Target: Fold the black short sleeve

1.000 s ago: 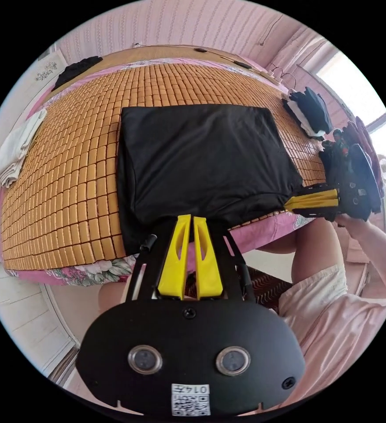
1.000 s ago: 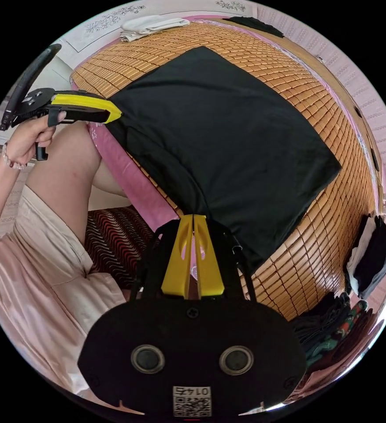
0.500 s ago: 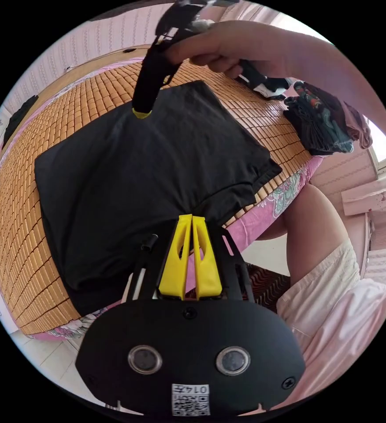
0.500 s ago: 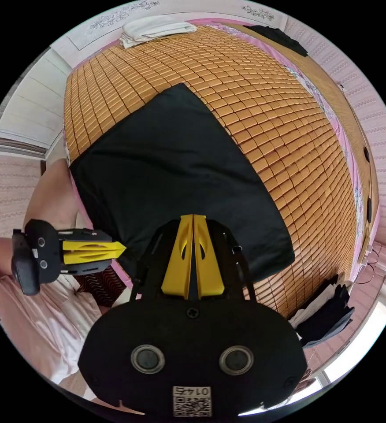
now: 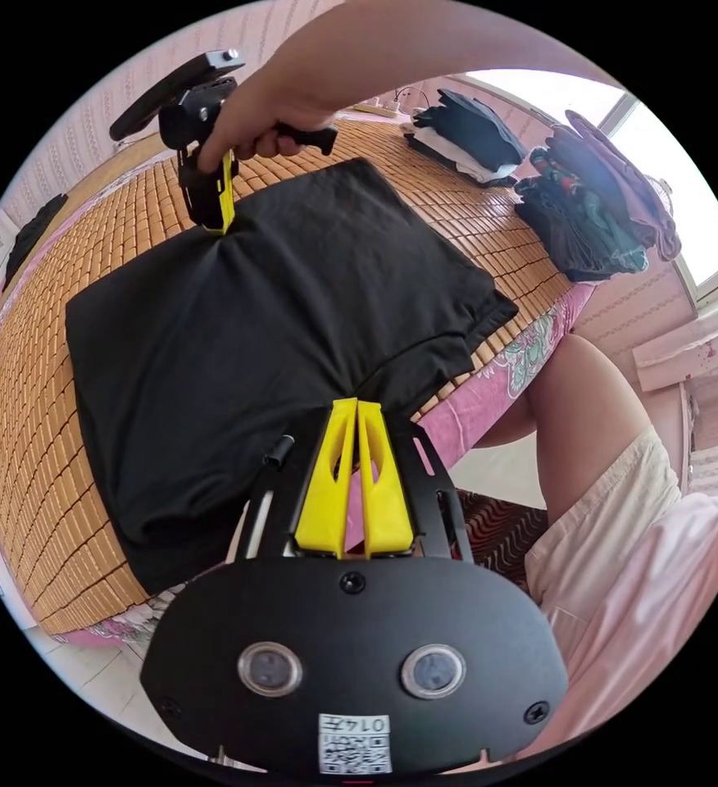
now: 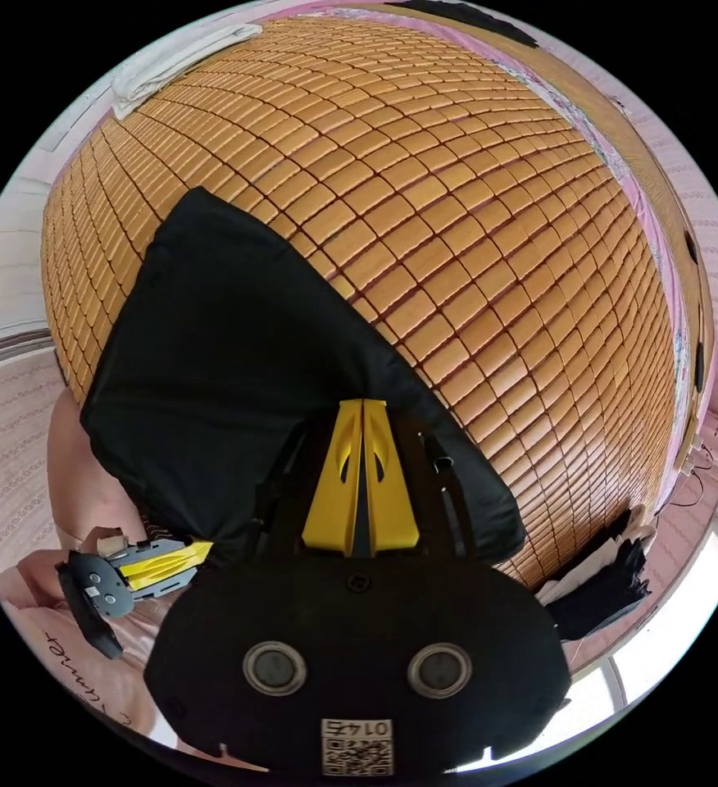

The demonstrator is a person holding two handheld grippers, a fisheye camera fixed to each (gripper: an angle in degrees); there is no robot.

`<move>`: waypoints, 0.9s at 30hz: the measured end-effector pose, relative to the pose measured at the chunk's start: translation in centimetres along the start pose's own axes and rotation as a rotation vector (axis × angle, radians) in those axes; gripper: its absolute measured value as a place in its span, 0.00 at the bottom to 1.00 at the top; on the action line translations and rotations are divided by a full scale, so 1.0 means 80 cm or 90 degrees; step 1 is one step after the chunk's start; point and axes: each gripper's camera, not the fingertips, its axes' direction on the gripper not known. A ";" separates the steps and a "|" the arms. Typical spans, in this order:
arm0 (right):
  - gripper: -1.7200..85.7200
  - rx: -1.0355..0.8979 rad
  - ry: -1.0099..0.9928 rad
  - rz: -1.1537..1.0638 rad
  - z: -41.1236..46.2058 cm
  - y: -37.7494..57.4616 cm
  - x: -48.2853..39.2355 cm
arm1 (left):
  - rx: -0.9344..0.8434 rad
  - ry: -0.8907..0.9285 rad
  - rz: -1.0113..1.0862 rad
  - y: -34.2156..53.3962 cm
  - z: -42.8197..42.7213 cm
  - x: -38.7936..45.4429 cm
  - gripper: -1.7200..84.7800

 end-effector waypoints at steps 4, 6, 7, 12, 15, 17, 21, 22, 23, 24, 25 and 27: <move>0.01 0.016 -0.009 -0.012 -0.004 0.038 0.019 | 0.002 0.005 0.007 0.012 0.010 0.006 0.01; 0.02 0.112 -0.028 0.030 -0.022 0.090 0.037 | 0.018 -0.003 0.028 0.020 0.008 0.015 0.01; 0.02 0.178 -0.075 0.058 -0.032 0.138 0.051 | 0.040 -0.004 0.045 0.027 0.005 0.024 0.02; 0.04 0.272 -0.130 0.217 0.005 0.368 0.090 | 0.122 0.034 0.122 0.046 0.002 0.069 0.09; 0.11 0.237 -0.206 0.288 0.070 0.484 0.094 | 0.132 0.068 0.136 0.048 0.013 0.097 0.12; 0.12 0.231 -0.259 0.333 0.106 0.534 0.095 | 0.127 0.074 0.156 0.045 0.025 0.120 0.13; 0.07 0.222 -0.330 0.378 0.160 0.587 0.102 | 0.106 0.061 0.196 0.035 0.049 0.152 0.18; 0.05 0.206 -0.328 0.369 0.170 0.593 0.103 | 0.100 0.049 0.205 0.031 0.057 0.161 0.20; 0.04 0.206 -0.333 0.362 0.174 0.597 0.104 | 0.092 0.038 0.217 0.027 0.064 0.170 0.21; 0.03 0.222 -0.349 0.362 0.178 0.610 0.108 | 0.089 0.036 0.224 0.025 0.067 0.174 0.22; 0.03 0.243 -0.365 0.364 0.180 0.626 0.112 | 0.086 0.034 0.241 0.021 0.072 0.183 0.22; 0.03 0.281 -0.388 0.368 0.179 0.654 0.119 | 0.085 0.031 0.270 0.017 0.078 0.197 0.24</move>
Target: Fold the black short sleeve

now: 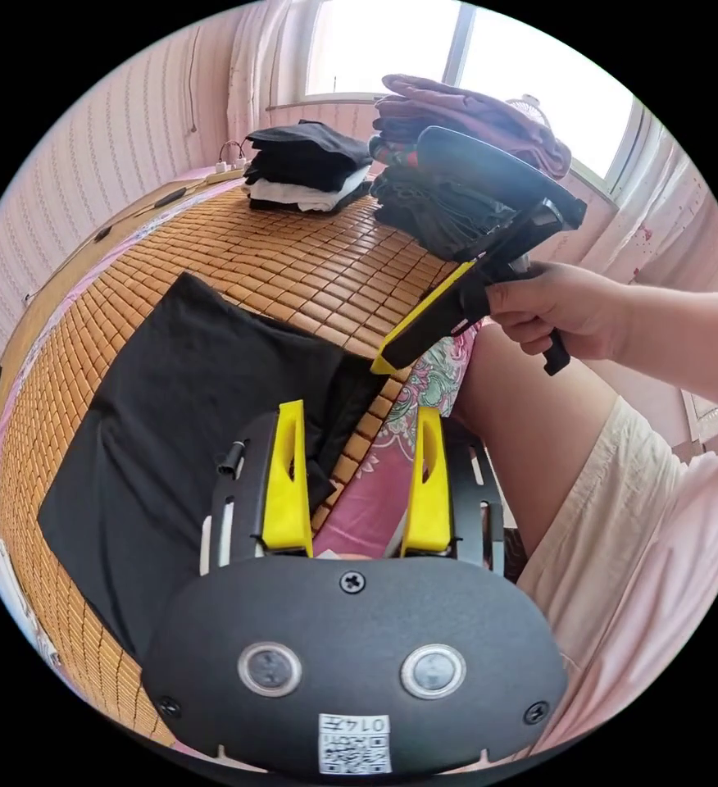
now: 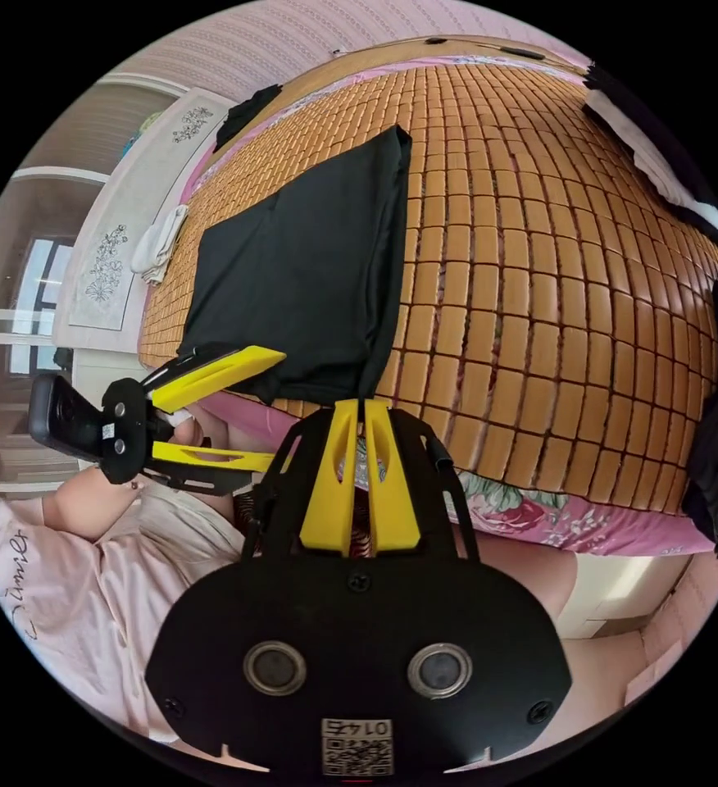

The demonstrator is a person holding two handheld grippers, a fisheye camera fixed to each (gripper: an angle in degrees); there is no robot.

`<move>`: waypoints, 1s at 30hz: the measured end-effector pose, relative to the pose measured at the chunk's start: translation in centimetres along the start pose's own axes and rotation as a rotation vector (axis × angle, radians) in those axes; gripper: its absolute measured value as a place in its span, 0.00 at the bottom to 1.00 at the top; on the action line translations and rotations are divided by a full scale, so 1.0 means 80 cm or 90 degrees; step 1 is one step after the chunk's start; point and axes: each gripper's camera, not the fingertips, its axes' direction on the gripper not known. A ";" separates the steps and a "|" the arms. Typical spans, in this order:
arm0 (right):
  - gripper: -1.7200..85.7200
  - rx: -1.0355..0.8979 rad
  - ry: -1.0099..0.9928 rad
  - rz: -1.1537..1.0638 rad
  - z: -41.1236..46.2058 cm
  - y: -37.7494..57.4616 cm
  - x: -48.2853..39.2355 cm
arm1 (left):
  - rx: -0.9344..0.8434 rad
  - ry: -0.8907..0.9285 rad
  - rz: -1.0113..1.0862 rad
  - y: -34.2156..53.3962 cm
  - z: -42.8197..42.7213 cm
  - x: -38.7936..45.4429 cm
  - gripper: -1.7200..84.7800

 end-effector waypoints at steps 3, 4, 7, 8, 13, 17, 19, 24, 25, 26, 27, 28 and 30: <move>0.03 0.051 -0.072 0.004 -0.034 0.036 0.022 | -0.012 -0.020 0.060 -0.010 0.013 0.024 0.26; 0.03 0.060 -0.095 0.004 -0.045 0.053 0.029 | -0.017 -0.031 0.070 -0.012 0.017 0.034 0.26; 0.03 0.059 -0.149 0.000 -0.059 0.093 0.041 | -0.025 -0.029 0.066 -0.008 0.020 0.055 0.23; 0.03 0.058 -0.161 0.000 -0.061 0.102 0.043 | -0.031 -0.026 0.062 -0.004 0.020 0.065 0.19; 0.06 0.089 -0.200 0.001 -0.085 0.162 0.068 | -0.030 -0.034 0.089 0.032 0.005 0.112 0.03; 0.15 0.154 -0.175 0.121 -0.094 0.185 0.129 | -0.010 -0.014 0.059 0.061 -0.021 0.127 0.01; 0.20 0.172 -0.201 0.186 -0.083 0.189 0.166 | -0.003 0.001 0.037 0.070 -0.032 0.127 0.01; 0.21 0.244 -0.210 0.242 -0.076 0.183 0.195 | 0.026 0.026 -0.003 0.089 -0.062 0.125 0.01; 0.20 0.275 -0.207 0.246 -0.083 0.181 0.198 | 0.030 0.028 -0.009 0.093 -0.068 0.124 0.01; 0.20 0.284 -0.197 0.248 -0.087 0.179 0.200 | 0.029 0.028 -0.010 0.097 -0.073 0.124 0.01; 0.19 0.290 -0.158 0.252 -0.092 0.174 0.202 | 0.029 0.025 -0.011 0.099 -0.075 0.123 0.01; 0.18 0.277 -0.121 0.261 -0.090 0.167 0.207 | 0.031 0.020 -0.013 0.103 -0.079 0.123 0.01; 0.14 0.247 -0.112 0.286 -0.083 0.156 0.218 | 0.025 0.021 -0.015 0.106 -0.082 0.121 0.01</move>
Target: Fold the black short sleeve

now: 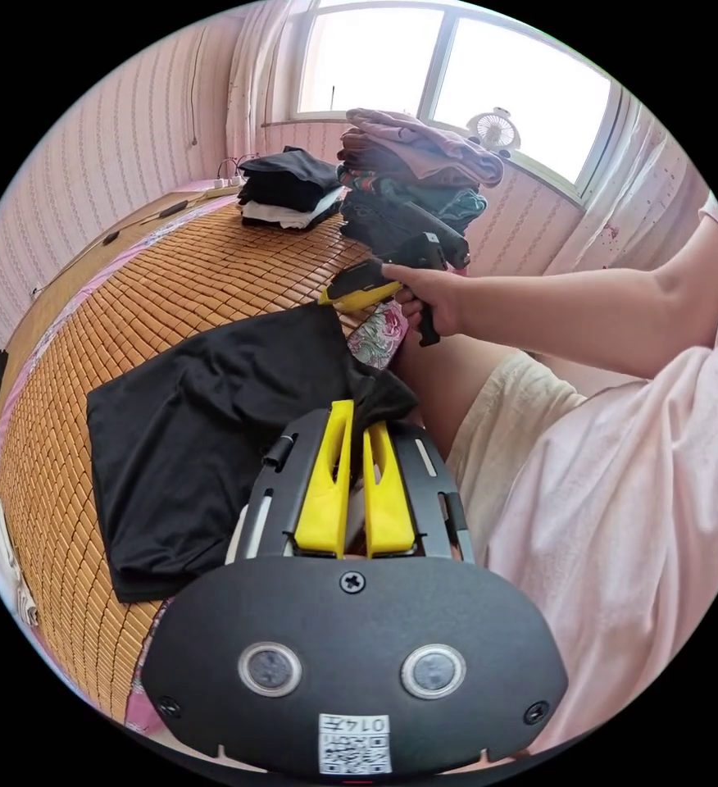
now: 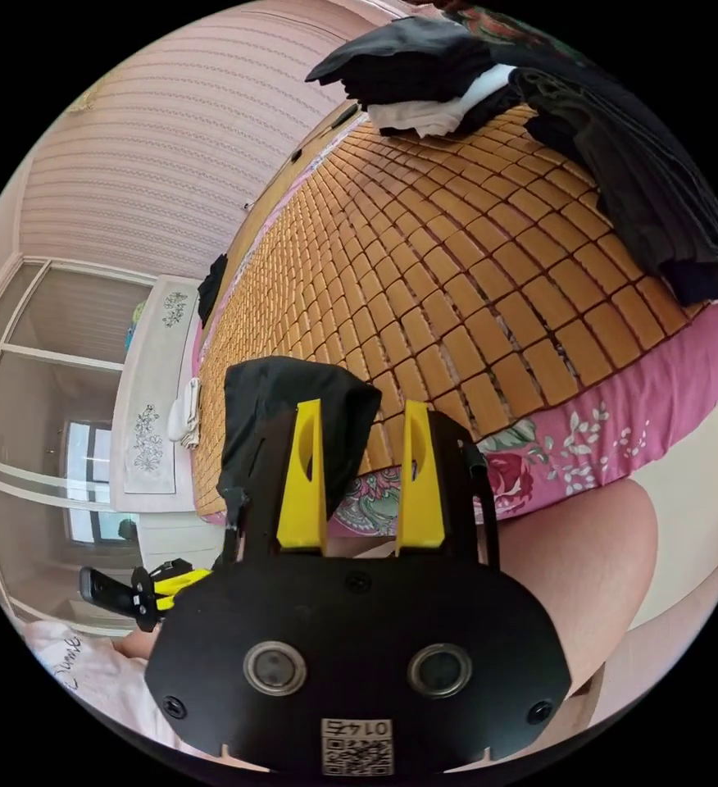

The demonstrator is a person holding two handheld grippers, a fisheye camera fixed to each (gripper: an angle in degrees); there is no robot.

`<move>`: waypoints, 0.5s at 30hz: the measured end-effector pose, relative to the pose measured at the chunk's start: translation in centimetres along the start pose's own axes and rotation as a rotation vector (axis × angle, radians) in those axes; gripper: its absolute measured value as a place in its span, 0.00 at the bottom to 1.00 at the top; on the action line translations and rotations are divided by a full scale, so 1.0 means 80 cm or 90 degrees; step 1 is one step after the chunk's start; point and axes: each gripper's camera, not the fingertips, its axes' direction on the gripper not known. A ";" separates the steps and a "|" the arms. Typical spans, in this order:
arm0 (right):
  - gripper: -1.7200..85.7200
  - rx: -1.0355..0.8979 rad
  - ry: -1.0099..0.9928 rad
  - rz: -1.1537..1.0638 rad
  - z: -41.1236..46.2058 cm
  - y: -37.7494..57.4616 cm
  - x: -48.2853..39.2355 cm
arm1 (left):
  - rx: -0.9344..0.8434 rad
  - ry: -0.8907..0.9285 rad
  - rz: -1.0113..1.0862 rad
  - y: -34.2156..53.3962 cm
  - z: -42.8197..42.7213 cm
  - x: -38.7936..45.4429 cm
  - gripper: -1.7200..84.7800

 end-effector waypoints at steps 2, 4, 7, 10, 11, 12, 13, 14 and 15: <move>0.10 -0.006 0.012 0.004 -0.003 -0.008 0.005 | -0.005 0.002 0.000 0.001 -0.004 -0.001 0.01; 0.05 -0.025 -0.005 -0.015 -0.008 -0.015 0.013 | -0.003 0.001 0.003 0.000 -0.008 0.000 0.01; 0.03 -0.023 -0.053 -0.031 -0.027 -0.016 0.023 | -0.005 -0.002 0.012 -0.003 -0.012 0.001 0.01; 0.03 -0.022 -0.043 -0.058 -0.044 -0.015 0.024 | -0.010 -0.001 0.016 -0.006 -0.015 0.000 0.01; 0.03 -0.025 -0.045 -0.063 -0.046 -0.015 0.023 | -0.012 0.000 0.015 -0.007 -0.016 -0.001 0.01; 0.05 -0.026 -0.043 -0.071 -0.047 -0.013 0.020 | -0.012 0.000 0.015 -0.008 -0.016 -0.001 0.01; 0.07 -0.037 -0.034 -0.083 -0.043 -0.012 0.015 | -0.013 0.001 0.016 -0.009 -0.018 -0.002 0.01; 0.08 -0.048 -0.026 -0.084 -0.038 -0.012 0.012 | -0.016 0.002 0.017 -0.010 -0.019 -0.003 0.01; 0.10 -0.080 -0.023 -0.094 -0.025 -0.014 0.006 | -0.018 0.002 0.018 -0.011 -0.020 -0.004 0.01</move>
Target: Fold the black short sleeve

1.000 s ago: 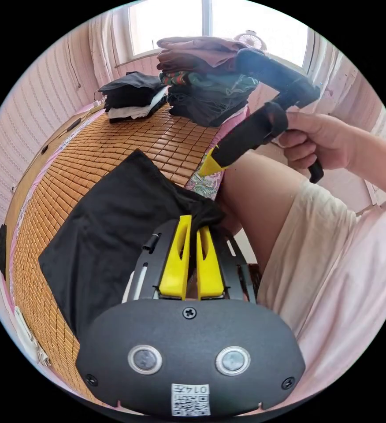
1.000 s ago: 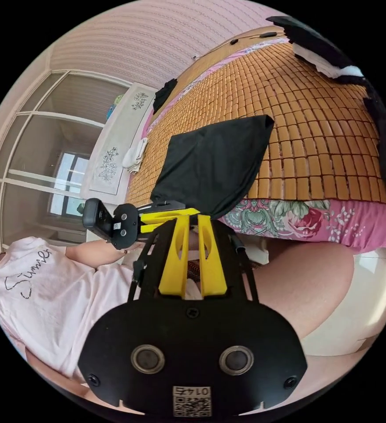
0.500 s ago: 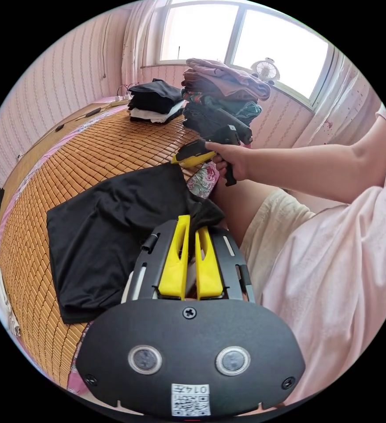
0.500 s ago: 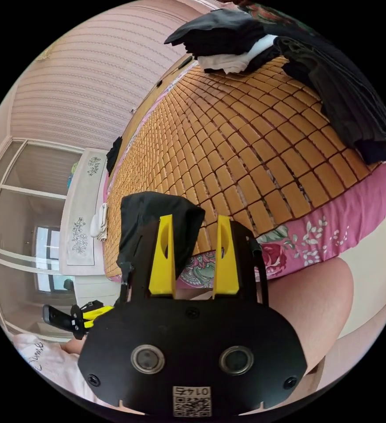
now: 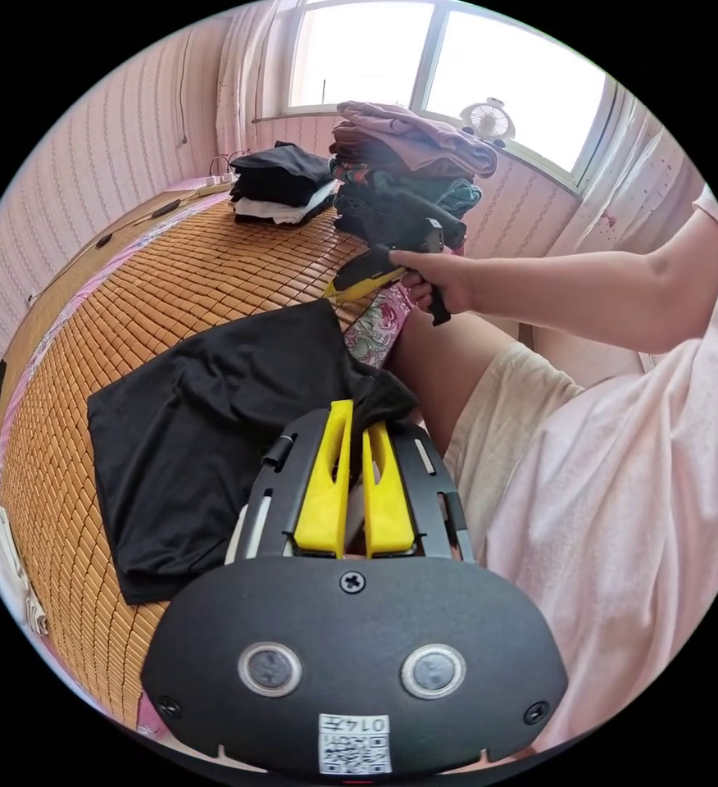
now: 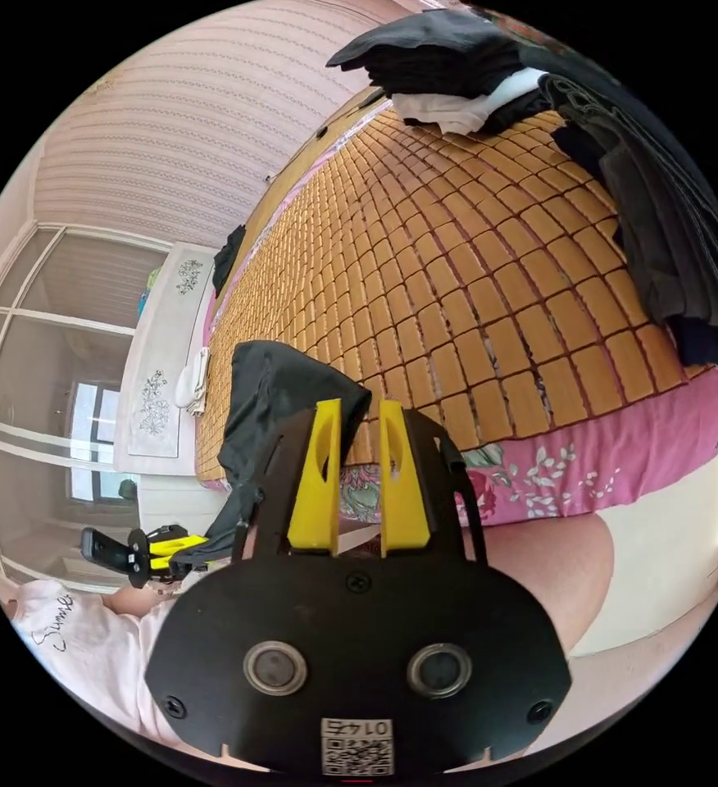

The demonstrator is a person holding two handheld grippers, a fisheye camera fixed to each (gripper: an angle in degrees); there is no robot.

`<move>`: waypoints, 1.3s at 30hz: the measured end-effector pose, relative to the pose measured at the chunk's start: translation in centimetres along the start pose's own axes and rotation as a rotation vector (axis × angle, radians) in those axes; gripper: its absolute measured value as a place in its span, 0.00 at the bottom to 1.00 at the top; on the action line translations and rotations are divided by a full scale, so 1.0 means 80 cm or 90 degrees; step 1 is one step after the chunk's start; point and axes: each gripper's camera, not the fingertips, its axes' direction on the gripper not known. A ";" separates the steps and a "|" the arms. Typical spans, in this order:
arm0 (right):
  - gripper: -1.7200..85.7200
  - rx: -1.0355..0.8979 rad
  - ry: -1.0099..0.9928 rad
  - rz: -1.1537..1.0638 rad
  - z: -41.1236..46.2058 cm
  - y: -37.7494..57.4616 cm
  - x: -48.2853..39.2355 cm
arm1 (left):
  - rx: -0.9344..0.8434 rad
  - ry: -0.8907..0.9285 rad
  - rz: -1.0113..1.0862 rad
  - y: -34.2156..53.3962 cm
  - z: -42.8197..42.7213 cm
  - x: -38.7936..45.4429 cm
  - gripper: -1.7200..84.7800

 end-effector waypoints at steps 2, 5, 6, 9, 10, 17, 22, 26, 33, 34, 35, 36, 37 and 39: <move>0.09 -0.036 -0.010 -0.007 0.019 -0.008 -0.007 | -0.004 -0.003 0.007 -0.003 -0.005 -0.002 0.01; 0.04 -0.027 -0.010 -0.001 0.021 -0.017 -0.015 | -0.001 -0.003 0.020 -0.008 -0.015 -0.005 0.01; 0.04 -0.035 -0.014 0.000 0.019 -0.020 -0.016 | 0.002 -0.002 0.022 -0.009 -0.017 -0.006 0.01; 0.03 -0.012 -0.017 -0.016 -0.010 -0.021 -0.023 | 0.023 0.016 0.019 -0.020 -0.030 -0.013 0.01; 0.02 0.008 -0.023 -0.023 -0.030 -0.021 -0.026 | 0.043 0.036 0.015 -0.028 -0.036 -0.015 0.01; 0.02 0.104 0.001 -0.060 -0.146 -0.031 -0.066 | 0.158 0.130 0.009 -0.086 -0.059 -0.035 0.01; 0.02 0.075 0.025 -0.126 -0.162 -0.078 -0.157 | 0.221 0.108 -0.064 -0.080 -0.094 -0.079 0.01; 0.02 -0.015 0.045 -0.193 -0.095 -0.125 -0.239 | 0.200 0.051 -0.175 -0.046 -0.101 -0.139 0.01; 0.03 -0.197 0.136 -0.222 0.102 -0.196 -0.349 | 0.153 0.062 -0.366 -0.014 -0.081 -0.231 0.02; 0.03 -0.210 0.155 -0.218 0.125 -0.203 -0.360 | 0.135 0.068 -0.395 -0.012 -0.074 -0.246 0.02; 0.03 -0.217 0.162 -0.215 0.134 -0.206 -0.365 | 0.118 0.076 -0.423 -0.010 -0.068 -0.260 0.03; 0.04 -0.226 0.170 -0.213 0.149 -0.211 -0.374 | 0.112 0.079 -0.438 -0.008 -0.066 -0.266 0.03; 0.04 -0.234 0.182 -0.208 0.160 -0.215 -0.382 | 0.106 0.085 -0.465 -0.004 -0.064 -0.279 0.04; 0.05 -0.231 0.191 -0.218 0.166 -0.218 -0.396 | 0.099 0.086 -0.503 0.003 -0.066 -0.295 0.05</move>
